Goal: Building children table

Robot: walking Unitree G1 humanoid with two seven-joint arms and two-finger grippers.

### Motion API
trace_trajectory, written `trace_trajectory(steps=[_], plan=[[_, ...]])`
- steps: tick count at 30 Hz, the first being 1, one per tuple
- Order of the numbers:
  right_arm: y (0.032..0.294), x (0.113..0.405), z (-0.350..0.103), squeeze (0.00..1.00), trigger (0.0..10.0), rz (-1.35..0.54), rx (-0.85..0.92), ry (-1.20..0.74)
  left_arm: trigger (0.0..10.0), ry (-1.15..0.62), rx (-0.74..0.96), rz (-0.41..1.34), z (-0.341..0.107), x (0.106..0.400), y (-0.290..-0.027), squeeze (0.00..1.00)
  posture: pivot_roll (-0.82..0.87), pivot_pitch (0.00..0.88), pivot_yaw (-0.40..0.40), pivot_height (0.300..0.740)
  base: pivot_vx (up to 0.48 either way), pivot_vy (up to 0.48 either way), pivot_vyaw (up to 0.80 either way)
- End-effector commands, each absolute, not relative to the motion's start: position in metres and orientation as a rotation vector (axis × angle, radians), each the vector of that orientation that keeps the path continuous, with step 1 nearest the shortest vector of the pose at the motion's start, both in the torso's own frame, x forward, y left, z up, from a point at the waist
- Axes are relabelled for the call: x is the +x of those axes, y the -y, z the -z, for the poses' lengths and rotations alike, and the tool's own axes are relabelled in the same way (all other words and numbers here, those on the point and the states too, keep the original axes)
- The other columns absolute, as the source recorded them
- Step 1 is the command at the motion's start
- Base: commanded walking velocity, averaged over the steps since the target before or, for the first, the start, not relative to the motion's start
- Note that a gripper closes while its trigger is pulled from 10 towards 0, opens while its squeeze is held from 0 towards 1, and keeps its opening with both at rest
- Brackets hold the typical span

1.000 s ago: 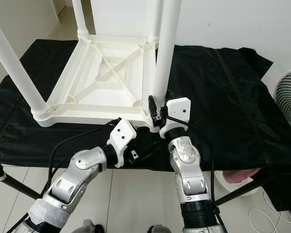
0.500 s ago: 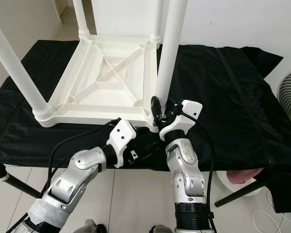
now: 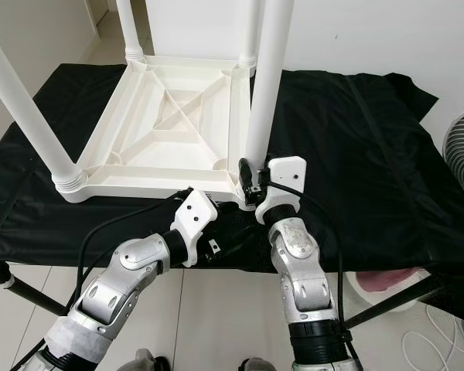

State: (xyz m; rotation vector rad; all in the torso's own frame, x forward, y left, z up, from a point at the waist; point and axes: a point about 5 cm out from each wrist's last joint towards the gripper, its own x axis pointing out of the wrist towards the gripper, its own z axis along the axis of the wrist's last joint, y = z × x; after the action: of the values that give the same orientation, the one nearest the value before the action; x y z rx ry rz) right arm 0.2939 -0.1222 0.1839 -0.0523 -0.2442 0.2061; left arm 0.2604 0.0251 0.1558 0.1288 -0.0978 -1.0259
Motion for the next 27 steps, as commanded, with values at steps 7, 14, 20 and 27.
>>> trace_trajectory(steps=[7, 14, 20, 27], plan=[[0.119, 0.297, -0.189, 0.00, 10.0, -0.197, -0.133, 0.267, 10.0, 0.091, 0.125, 1.002, -0.153, 0.260, -0.025, 0.00, -0.11, 0.063, -0.008, 0.740, 0.000, 0.000, 0.00], [0.117, 0.298, -0.190, 0.00, 10.0, -0.190, -0.170, 0.277, 10.0, 0.091, 0.126, 1.004, -0.153, 0.260, -0.025, 0.00, -0.12, 0.065, -0.003, 0.740, 0.000, 0.000, 0.00], [0.125, 0.297, -0.186, 0.00, 10.0, -0.166, 0.229, 0.223, 10.0, 0.084, 0.128, 1.027, -0.153, 0.259, -0.024, 0.00, -0.13, 0.069, 0.028, 0.740, 0.000, 0.000, 0.00], [0.127, 0.295, -0.181, 0.00, 10.0, -0.135, 0.326, 0.205, 10.0, 0.078, 0.141, 1.044, -0.153, 0.258, -0.027, 0.00, -0.13, 0.072, 0.046, 0.740, 0.000, 0.000, 0.00]])
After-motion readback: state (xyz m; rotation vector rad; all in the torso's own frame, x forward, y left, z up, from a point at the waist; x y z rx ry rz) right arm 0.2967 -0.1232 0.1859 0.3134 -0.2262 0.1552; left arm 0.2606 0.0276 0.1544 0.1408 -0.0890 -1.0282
